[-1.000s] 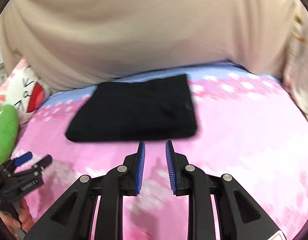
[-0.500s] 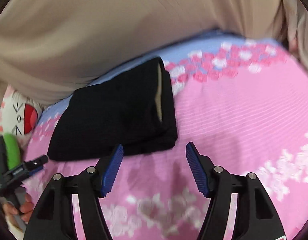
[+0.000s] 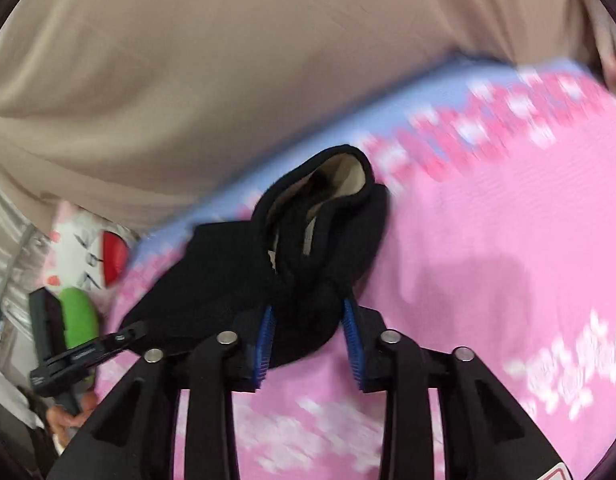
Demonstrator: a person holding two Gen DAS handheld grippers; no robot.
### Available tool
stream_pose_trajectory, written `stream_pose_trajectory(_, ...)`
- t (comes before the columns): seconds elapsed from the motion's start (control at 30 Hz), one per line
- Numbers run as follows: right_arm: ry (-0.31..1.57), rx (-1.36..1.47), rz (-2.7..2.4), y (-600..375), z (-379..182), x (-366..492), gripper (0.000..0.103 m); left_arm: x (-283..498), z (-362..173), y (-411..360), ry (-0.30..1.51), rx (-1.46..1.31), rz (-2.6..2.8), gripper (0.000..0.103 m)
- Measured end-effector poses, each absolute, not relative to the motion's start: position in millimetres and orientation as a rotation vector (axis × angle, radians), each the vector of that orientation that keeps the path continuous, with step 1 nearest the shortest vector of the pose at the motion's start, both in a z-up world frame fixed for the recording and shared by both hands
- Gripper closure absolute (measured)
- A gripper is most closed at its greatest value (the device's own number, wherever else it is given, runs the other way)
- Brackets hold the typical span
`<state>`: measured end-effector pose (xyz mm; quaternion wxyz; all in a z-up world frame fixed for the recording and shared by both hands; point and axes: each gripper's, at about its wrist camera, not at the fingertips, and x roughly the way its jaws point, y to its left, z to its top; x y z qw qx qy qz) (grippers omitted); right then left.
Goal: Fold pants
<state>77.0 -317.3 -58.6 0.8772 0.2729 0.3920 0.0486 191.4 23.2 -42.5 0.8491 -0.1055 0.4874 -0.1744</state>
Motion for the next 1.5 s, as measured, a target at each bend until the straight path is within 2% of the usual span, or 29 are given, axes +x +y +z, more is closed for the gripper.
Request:
stream_pose_trajectory(0.03, 0.878, 0.572, 0.077, -319, -78, 79, 0.061, 194, -55, 22, 1.056, -0.2, -0.333, 0.073)
stream_pose_trajectory(0.07, 0.884, 0.618, 0.069, -324, -95, 75, 0.059, 192, -65, 23, 1.057, -0.208, -0.308, 0.067)
stream_pose_trajectory(0.1, 0.857, 0.655, 0.076, -328, -95, 68, 0.059, 186, -63, 28, 1.041, -0.225, -0.296, 0.065)
stream_pose_trajectory(0.2, 0.73, 0.538, -0.03, -319, -55, 37, 0.061, 162, -28, 35, 0.942, -0.213, -0.245, 0.065)
stream_pose_trajectory(0.27, 0.668, 0.421, -0.032, -300, -26, 31, 0.077, 152, -7, 32, 0.863, -0.183, -0.232, 0.061)
stream_pose_trajectory(0.33, 0.647, 0.364, 0.028, -279, -8, 43, 0.082, 159, 1, 15, 0.837, -0.143, -0.229, 0.055)
stream_pose_trajectory(0.37, 0.658, 0.342, 0.049, -270, -9, 54, 0.089, 164, -4, 8, 0.845, -0.121, -0.225, 0.055)
stream_pose_trajectory(0.47, 0.789, 0.246, -0.056, -271, -52, 102, 0.103, 190, -40, -16, 0.915, -0.012, -0.166, 0.055)
stream_pose_trajectory(0.5, 0.811, 0.278, -0.067, -284, -70, 112, 0.103, 196, -50, -21, 0.925, 0.007, -0.153, 0.054)
stream_pose_trajectory(0.57, 0.793, 0.389, -0.038, -293, -65, 102, 0.103, 188, -51, -20, 0.887, 0.039, -0.139, 0.053)
stream_pose_trajectory(0.67, 0.707, 0.274, -0.037, -266, -30, 79, 0.1, 186, -48, -20, 0.873, 0.068, -0.131, 0.053)
stream_pose_trajectory(0.77, 0.779, 0.168, -0.116, -262, -51, 91, 0.103, 188, -52, -19, 0.875, 0.06, -0.129, 0.052)
stream_pose_trajectory(0.87, 0.761, 0.259, -0.102, -272, -51, 80, 0.103, 177, -44, -16, 0.866, 0.07, -0.124, 0.052)
stream_pose_trajectory(0.93, 0.705, 0.261, -0.098, -267, -39, 58, 0.096, 168, -41, -15, 0.854, 0.088, -0.113, 0.051)
stream_pose_trajectory(1.0, 0.675, 0.24, -0.116, -262, -38, 38, 0.096, 154, -38, -13, 0.818, 0.095, -0.104, 0.036)
stream_pose_trajectory(1.07, 0.648, 0.2, -0.154, -252, -43, 21, 0.095, 137, -37, -11, 0.777, 0.105, -0.085, 0.028)
stream_pose_trajectory(1.1, 0.642, 0.169, -0.174, -245, -47, 11, 0.095, 131, -38, -11, 0.767, 0.108, -0.081, 0.019)
stream_pose_trajectory(1.13, 0.634, 0.156, -0.176, -242, -49, 9, 0.094, 121, -40, -10, 0.753, 0.105, -0.079, 0.017)
stream_pose_trajectory(1.2, 0.627, 0.149, -0.165, -235, -54, -3, 0.08, 107, -42, -8, 0.73, 0.095, -0.076, 0.014)
stream_pose_trajectory(1.23, 0.63, 0.145, -0.162, -234, -57, -5, 0.065, 102, -43, -7, 0.718, 0.093, -0.071, 0.012)
stream_pose_trajectory(1.27, 0.631, 0.145, -0.163, -231, -60, -7, 0.06, 95, -46, -5, 0.694, 0.088, -0.063, 0.009)
stream_pose_trajectory(1.33, 0.639, 0.142, -0.15, -224, -62, -14, 0.06, 86, -49, -6, 0.676, 0.097, -0.065, 0.009)
stream_pose_trajectory(1.4, 0.605, 0.132, -0.16, -220, -60, -23, 0.049, 78, -53, -7, 0.646, 0.113, -0.056, 0.008)
stream_pose_trajectory(1.47, 0.579, 0.114, -0.186, -218, -58, -28, 0.032, 75, -52, -9, 0.628, 0.121, -0.057, 0.006)
stream_pose_trajectory(1.5, 0.573, 0.105, -0.2, -217, -58, -29, 0.032, 74, -52, -10, 0.62, 0.117, -0.066, 0.006)
